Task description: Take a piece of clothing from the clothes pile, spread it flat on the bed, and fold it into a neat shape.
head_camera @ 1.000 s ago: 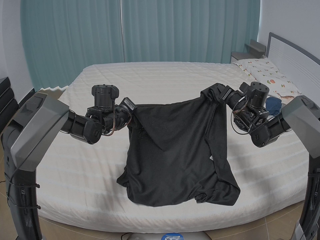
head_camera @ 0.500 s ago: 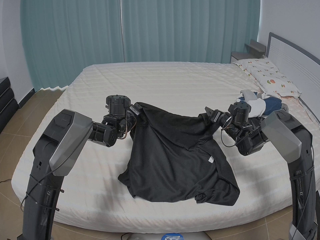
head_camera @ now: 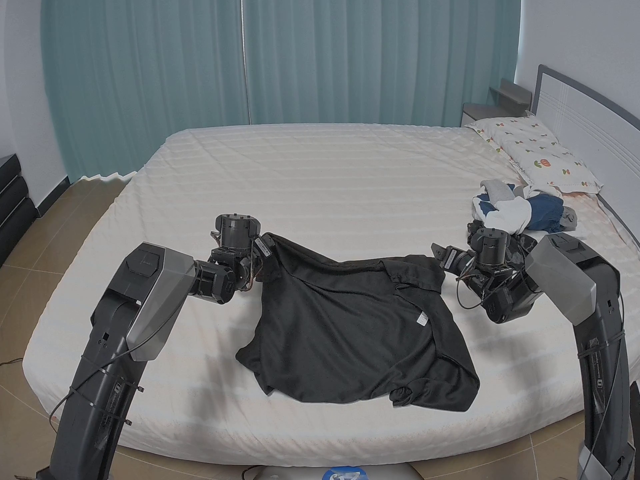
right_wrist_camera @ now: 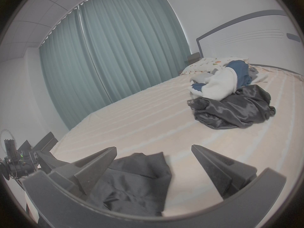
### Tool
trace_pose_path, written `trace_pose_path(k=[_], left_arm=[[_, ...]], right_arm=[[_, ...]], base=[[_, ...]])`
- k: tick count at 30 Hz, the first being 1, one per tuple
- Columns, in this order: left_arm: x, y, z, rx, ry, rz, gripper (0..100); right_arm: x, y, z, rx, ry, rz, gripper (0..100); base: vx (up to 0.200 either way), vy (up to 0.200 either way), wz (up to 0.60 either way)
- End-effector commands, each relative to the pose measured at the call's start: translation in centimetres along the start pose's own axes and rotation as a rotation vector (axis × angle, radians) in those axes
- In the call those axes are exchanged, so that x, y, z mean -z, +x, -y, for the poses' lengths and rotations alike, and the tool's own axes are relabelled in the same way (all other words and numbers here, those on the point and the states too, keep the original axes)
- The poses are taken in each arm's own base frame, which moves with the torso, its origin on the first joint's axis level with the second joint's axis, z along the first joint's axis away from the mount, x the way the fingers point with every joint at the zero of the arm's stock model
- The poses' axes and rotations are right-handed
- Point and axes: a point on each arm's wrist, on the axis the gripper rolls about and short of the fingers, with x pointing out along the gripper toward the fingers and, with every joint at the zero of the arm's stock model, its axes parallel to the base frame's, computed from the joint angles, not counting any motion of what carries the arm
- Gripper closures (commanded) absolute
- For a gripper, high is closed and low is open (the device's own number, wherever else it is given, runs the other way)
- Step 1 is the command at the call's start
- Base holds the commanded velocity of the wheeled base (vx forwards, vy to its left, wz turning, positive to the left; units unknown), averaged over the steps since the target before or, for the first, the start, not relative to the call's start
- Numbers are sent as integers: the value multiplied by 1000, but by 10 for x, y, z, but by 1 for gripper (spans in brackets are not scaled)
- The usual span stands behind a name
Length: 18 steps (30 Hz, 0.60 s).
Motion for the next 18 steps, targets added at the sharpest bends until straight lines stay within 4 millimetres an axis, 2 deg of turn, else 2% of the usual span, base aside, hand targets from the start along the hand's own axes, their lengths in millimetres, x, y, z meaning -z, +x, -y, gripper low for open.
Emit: trace_pose_path(k=[1,3,8,10,13,15,16,18], left_arm=[[-5,3,-8,-18,-5,2,0],[-15,0,-6,-16,-11,13,0],[-55,-17,2,4,-72,12,0],[-61,-21,3,28,-96,-19,0],[-83,-33,-7,16,-107,-133,0],[-88,-38,-14,3,-108,-242,0],[-88,-38,-14,3,-108,-242,0],[-103,-54,-22,19,-119,-411,0]], right_arm=[[0,-14,4,6,-1,-32,0],[3,-21,3,-4,0,-43,0],[18,-43,6,-28,-8,-98,0],[23,-48,8,-39,-10,-131,0],[31,-56,13,-54,-12,-154,0],[36,-61,15,-54,-14,-163,0],[36,-61,15,-54,-14,-163,0],[43,-68,18,-56,-17,-173,0]], base=[[0,0,0],[0,0,0],[0,0,0],[0,0,0],[0,0,0],[0,0,0],[0,0,0],[0,0,0]])
